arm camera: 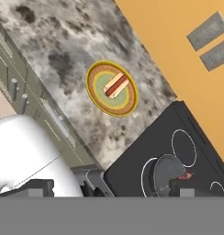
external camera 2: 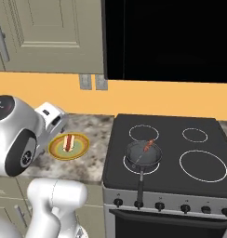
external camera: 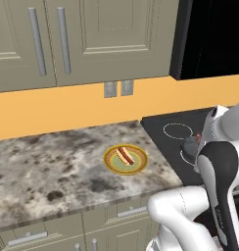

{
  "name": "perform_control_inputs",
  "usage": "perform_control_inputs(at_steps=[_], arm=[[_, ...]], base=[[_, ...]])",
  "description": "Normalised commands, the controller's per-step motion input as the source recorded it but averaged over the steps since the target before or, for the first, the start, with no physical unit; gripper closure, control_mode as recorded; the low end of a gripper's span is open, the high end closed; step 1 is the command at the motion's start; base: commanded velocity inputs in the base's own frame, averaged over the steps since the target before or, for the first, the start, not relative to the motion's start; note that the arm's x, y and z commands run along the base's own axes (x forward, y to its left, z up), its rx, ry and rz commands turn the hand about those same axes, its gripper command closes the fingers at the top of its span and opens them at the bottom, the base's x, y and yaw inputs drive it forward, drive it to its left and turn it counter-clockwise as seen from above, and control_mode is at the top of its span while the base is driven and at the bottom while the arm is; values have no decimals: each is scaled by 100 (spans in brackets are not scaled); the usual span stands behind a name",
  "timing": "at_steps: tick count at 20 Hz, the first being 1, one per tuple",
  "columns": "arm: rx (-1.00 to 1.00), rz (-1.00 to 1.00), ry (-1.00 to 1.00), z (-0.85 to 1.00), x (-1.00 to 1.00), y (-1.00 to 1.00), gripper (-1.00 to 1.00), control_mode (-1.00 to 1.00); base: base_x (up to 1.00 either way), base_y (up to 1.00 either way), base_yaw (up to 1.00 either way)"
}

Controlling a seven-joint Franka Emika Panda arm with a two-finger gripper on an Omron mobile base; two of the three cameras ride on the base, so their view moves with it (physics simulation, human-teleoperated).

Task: Place the cold items (eggplant and corn) from the fridge in one tupperware on the dining counter. Place the warm items (kebab skewer and hot dog) in the stove area in another tupperware.

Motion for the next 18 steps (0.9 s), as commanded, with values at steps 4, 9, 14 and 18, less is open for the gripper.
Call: perform_control_inputs(at_steps=[4,9,14,18], arm=[[-1,-47,0,-32,2,-58,-100,-100],[0,-74,-2,-26,2,-27,-100,-100],[18,-61,-15,-18,12,-46,-100,-100],[28,-28,-12,-27,45,-74,-100,-100]], base=[[0,0,0],[0,0,0],[0,0,0],[0,0,0]])
